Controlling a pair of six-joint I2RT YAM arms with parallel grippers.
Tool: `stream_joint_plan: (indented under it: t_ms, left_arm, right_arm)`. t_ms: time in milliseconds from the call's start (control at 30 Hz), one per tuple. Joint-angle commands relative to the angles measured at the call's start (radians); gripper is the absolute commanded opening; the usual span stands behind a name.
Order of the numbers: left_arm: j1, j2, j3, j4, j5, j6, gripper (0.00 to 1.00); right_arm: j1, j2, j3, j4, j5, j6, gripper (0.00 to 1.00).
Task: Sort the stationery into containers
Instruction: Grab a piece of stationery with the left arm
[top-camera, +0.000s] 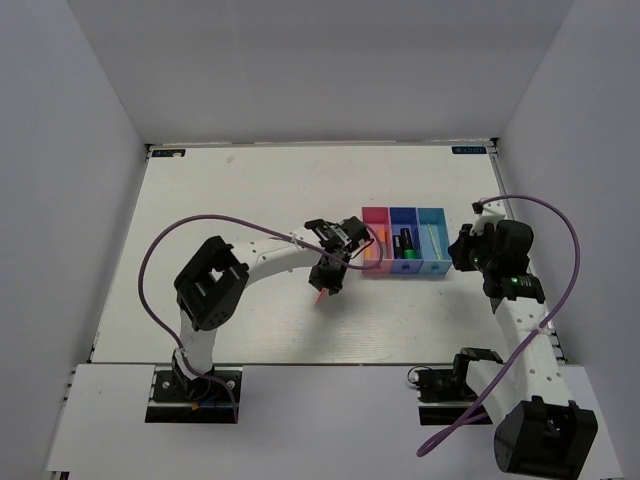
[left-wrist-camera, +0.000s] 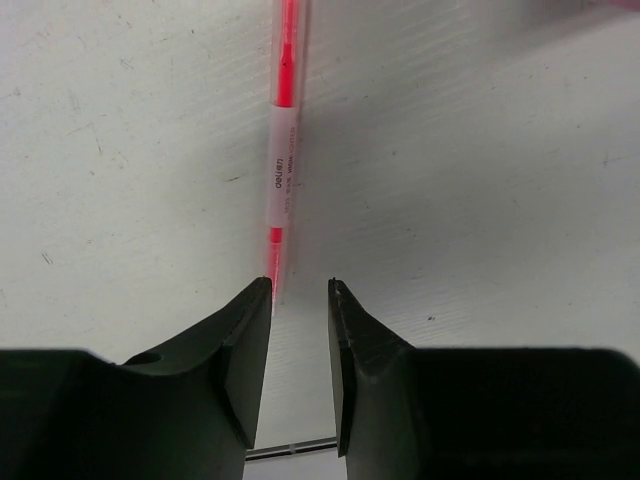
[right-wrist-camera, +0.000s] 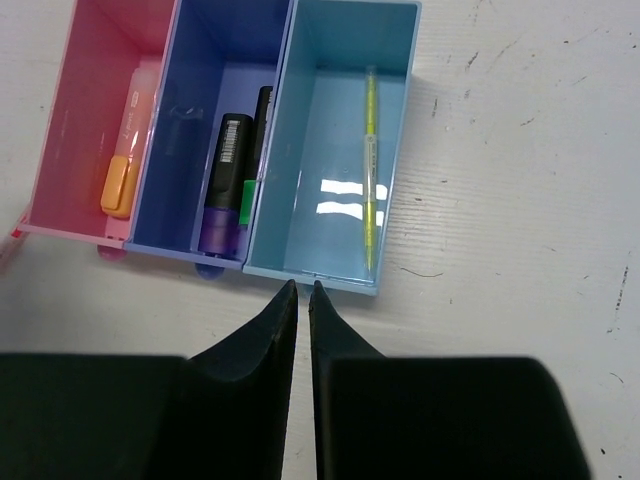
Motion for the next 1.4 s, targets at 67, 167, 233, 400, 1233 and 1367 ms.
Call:
stream_joint_plan:
  t_ms: [67, 167, 233, 400, 1233, 1367]
  left_arm:
    - [0.024, -0.004, -0.005, 0.041, -0.008, 0.025, 0.40]
    - [0.038, 0.018, -0.002, 0.049, 0.006, 0.028, 0.40]
    - [0.047, 0.038, 0.001, 0.051, 0.009, 0.029, 0.40]
    - [0.060, 0.061, 0.007, 0.074, 0.022, 0.040, 0.40]
    - [-0.008, -0.117, -0.098, 0.188, 0.059, 0.009, 0.00]
    - [-0.054, -0.197, -0.028, 0.285, 0.142, -0.023, 0.00]
  right_arm:
    - [-0.006, 0.005, 0.031, -0.003, -0.025, -0.004, 0.12]
    - [-0.008, 0.004, 0.028, -0.007, -0.023, -0.004, 0.12]
    - [-0.008, 0.007, 0.030, -0.003, -0.023, -0.004, 0.12]
    - [-0.009, 0.010, 0.028, -0.006, -0.026, -0.006, 0.12]
    - [-0.017, 0.005, 0.040, -0.021, -0.077, -0.006, 0.52]
    - [-0.020, -0.027, 0.025, 0.007, -0.034, 0.013, 0.00]
